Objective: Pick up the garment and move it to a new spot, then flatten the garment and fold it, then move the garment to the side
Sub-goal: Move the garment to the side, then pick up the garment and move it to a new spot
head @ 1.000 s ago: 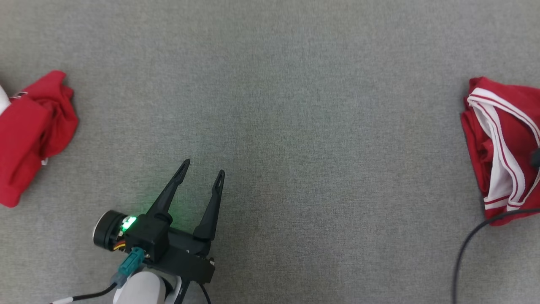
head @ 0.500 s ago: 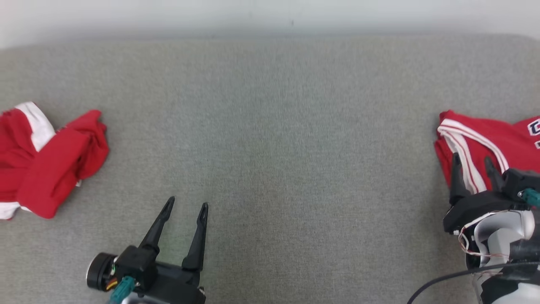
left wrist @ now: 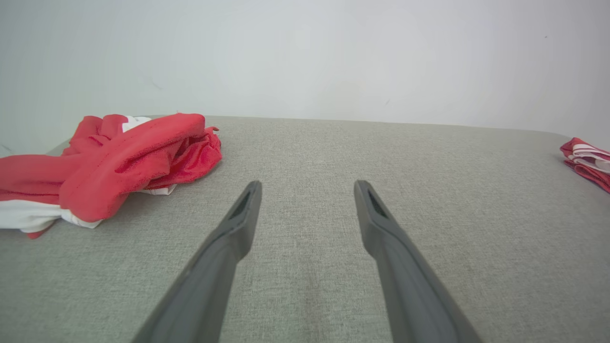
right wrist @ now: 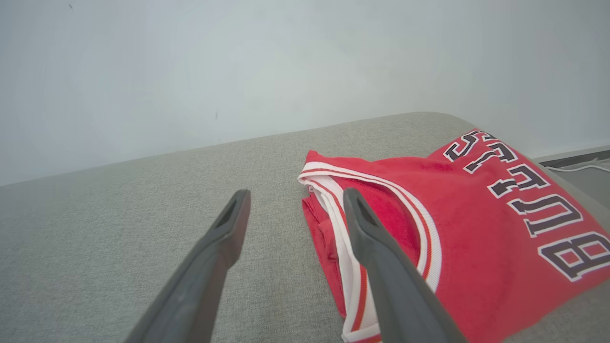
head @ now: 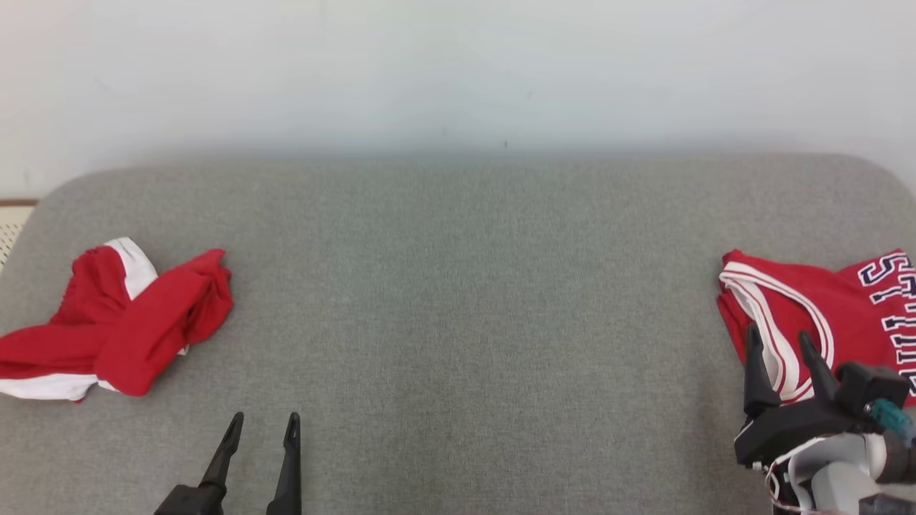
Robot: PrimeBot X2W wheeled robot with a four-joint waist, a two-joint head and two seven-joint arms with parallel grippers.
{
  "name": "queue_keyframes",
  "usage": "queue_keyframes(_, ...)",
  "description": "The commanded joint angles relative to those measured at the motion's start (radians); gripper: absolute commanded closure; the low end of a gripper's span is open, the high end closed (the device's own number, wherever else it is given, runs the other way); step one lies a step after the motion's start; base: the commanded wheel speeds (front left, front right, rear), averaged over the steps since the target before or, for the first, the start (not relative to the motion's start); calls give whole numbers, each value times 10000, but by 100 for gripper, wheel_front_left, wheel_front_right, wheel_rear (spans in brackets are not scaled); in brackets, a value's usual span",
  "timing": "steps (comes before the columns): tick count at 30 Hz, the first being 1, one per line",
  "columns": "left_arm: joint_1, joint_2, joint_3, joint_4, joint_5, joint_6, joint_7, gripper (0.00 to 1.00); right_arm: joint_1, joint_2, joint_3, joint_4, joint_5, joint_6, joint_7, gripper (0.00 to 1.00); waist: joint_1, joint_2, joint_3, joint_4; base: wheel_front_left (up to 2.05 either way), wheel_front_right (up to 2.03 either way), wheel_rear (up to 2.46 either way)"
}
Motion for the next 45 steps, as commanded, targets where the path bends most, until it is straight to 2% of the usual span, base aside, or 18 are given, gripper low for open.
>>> queue_keyframes(1,188,9,107,51,-98,34,-8,0,264,71,28,-149,26,-11,-1,0,2,1,-415,58,0,0,0)
queue_keyframes(8,590,9,706,273,93,67,-7,0,1225,500,399,-1074,-99,-11,-3,0,2,1,-823,21,0,0,0)
queue_keyframes(18,760,7,1155,326,25,189,-8,0,1940,558,814,-1881,-99,-11,-1,0,2,1,-1043,40,0,0,0)
queue_keyframes(33,932,6,1289,616,30,173,-8,0,2267,527,1215,-2044,-191,-11,-1,0,2,1,-1142,50,0,0,0)
queue_keyframes(39,903,8,1292,752,166,204,-7,0,2268,452,1418,-2064,-97,-11,-1,0,2,1,-1042,496,0,0,0)
queue_keyframes(45,802,6,1436,805,290,173,-8,0,2252,480,1587,-2087,2,-11,-1,0,2,1,-862,1476,0,0,0)
